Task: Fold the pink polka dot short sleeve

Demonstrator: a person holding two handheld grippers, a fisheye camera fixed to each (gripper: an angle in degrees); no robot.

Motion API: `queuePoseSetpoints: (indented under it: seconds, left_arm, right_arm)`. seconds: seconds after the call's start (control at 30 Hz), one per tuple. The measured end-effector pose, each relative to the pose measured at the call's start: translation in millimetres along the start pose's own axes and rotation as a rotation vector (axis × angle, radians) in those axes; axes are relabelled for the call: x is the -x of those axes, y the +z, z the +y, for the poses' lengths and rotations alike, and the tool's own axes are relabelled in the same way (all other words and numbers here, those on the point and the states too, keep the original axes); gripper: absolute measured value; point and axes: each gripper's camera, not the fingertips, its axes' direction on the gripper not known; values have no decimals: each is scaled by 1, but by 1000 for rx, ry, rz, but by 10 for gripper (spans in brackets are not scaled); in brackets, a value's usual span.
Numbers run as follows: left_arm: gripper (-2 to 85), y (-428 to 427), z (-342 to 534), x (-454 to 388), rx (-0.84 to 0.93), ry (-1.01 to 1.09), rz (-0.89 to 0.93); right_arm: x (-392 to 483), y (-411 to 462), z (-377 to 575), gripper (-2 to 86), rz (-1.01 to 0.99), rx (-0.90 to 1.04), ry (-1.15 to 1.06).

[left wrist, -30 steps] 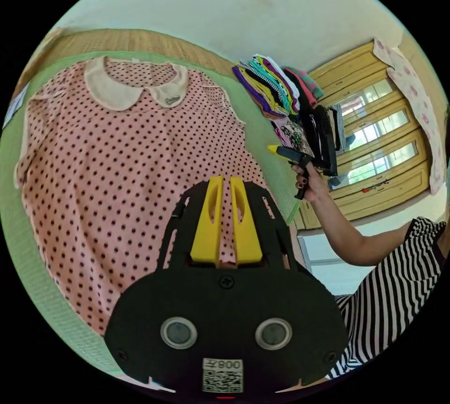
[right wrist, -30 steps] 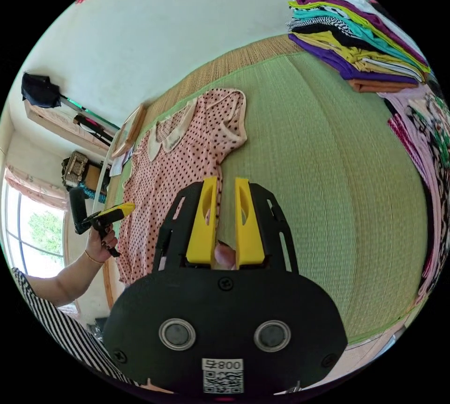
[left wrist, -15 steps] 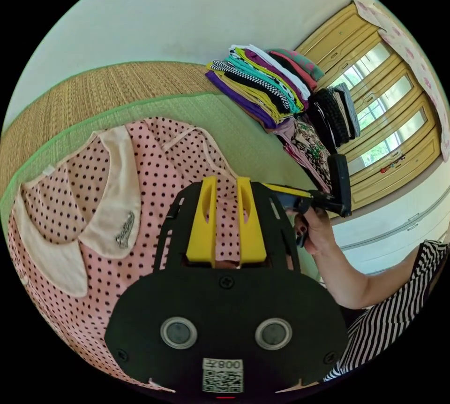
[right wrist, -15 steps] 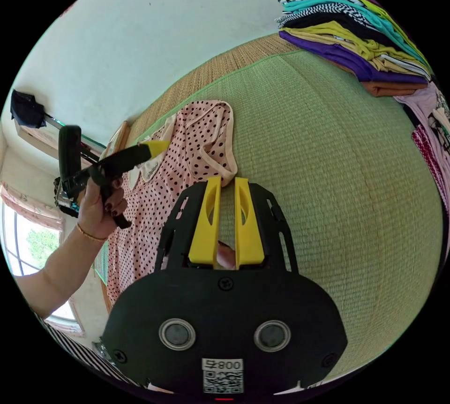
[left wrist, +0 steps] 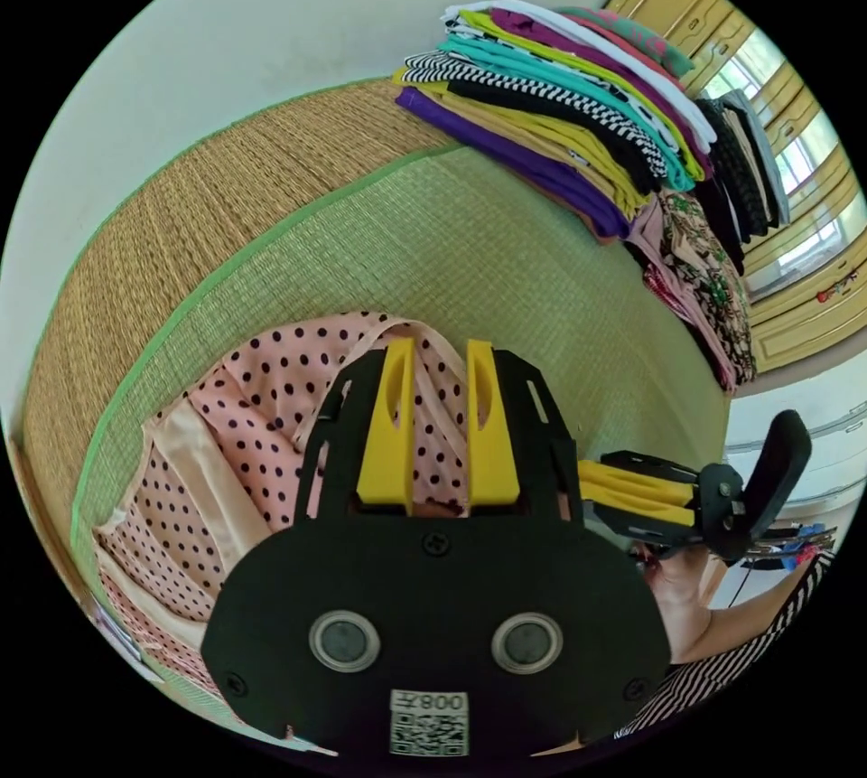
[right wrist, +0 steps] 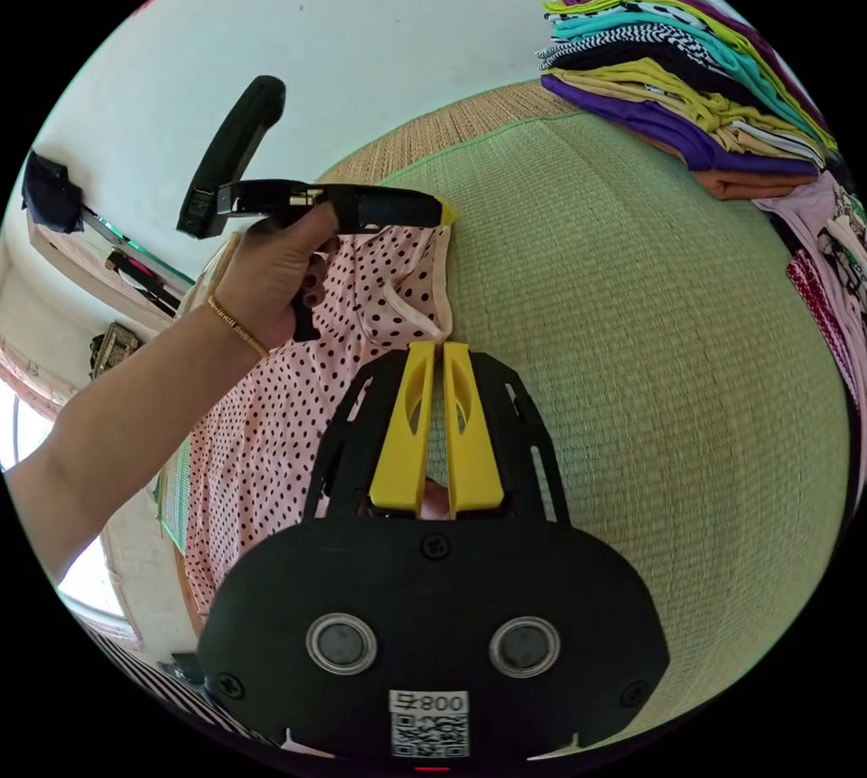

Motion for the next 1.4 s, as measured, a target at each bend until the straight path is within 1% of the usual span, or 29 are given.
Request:
queuePoseSetpoints:
  seconds: [0.1, 0.17, 0.23, 0.4, 0.6, 0.8, 0.97, 1.1, 1.17, 1.23, 1.3, 1.4]
  left_arm:
    - [39, -2, -16, -6, -13, 30, -74]
    - [25, -3, -24, -7, -15, 49, -91]
    - [17, -6, -28, -3, -36, 41, -68]
    - [9, -36, -21, 27, -177, -43, 73]
    - [7, -62, 2, 76, -274, -139, 183]
    - [8, -45, 27, 122, -253, -233, 244]
    - [14, -28, 38, 130, -219, -260, 197]
    - [22, -27, 47, 131, -258, -277, 169]
    - [24, -28, 50, 123, -279, -241, 189]
    - [24, -24, 49, 109, -264, -185, 192]
    - [23, -7, 46, 88, -202, -104, 168]
    - [20, 20, 46, 73, -121, -78, 93]
  right_arm:
    - [8, 3, 10, 12, 15, 2, -15]
    - [12, 4, 15, 10, 14, 1, -20]
    - [19, 6, 22, 7, 11, 4, -40]
    - [41, 1, 40, 6, 28, -51, -111]
    - [67, 1, 58, 5, -36, -104, -212]
    - [89, 22, 66, 5, -129, -48, -311]
    - [100, 48, 68, 7, -147, 50, -349]
    - [100, 64, 71, 11, -154, 106, -340]
    - [99, 71, 72, 14, -170, 127, -339]
    - [101, 79, 74, 18, -181, 146, -348]
    - [102, 84, 76, 19, -181, 156, -352]
    - [103, 96, 79, 22, -184, 192, -361]
